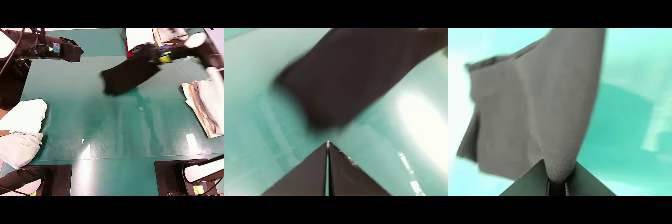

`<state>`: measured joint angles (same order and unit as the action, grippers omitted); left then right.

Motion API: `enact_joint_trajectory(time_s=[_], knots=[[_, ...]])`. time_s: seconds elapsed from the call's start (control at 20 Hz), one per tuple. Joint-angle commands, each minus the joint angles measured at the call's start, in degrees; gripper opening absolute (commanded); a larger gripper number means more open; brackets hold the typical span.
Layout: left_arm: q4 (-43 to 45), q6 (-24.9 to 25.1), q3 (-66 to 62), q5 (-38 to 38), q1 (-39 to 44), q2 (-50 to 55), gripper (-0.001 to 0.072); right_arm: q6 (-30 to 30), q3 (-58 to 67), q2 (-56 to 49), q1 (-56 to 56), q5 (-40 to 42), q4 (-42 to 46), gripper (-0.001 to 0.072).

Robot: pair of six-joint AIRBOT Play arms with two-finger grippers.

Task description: Fold the shirts.

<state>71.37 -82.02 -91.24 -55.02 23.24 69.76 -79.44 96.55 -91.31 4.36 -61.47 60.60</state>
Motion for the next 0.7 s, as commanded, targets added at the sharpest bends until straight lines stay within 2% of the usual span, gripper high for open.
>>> enact_joint_trajectory(time_s=[0.0,0.2,0.3,0.5,0.65], knots=[[-0.2,-0.4,0.0,0.3,1.4,0.0,0.0024,-1.2,-4.3,9.2,15.7,-0.6,5.4,0.0017],[-2.2,-0.6,0.0,1.4,1.4,0.0,0.0024,-1.2,-9.3,13.9,31.4,-0.2,4.9,0.0017],[-3.1,-0.6,0.0,2.3,1.4,0.0,0.0024,-1.1,-10.8,14.6,35.9,-0.2,4.6,0.0017],[-3.3,-0.7,0.0,2.4,1.4,0.0,0.0024,-1.0,-11.5,14.7,38.5,0.1,-0.3,0.0017],[-3.3,-0.7,0.0,2.2,1.4,0.0,0.0024,-0.9,-7.2,14.8,37.2,-0.3,-1.5,0.0017]])
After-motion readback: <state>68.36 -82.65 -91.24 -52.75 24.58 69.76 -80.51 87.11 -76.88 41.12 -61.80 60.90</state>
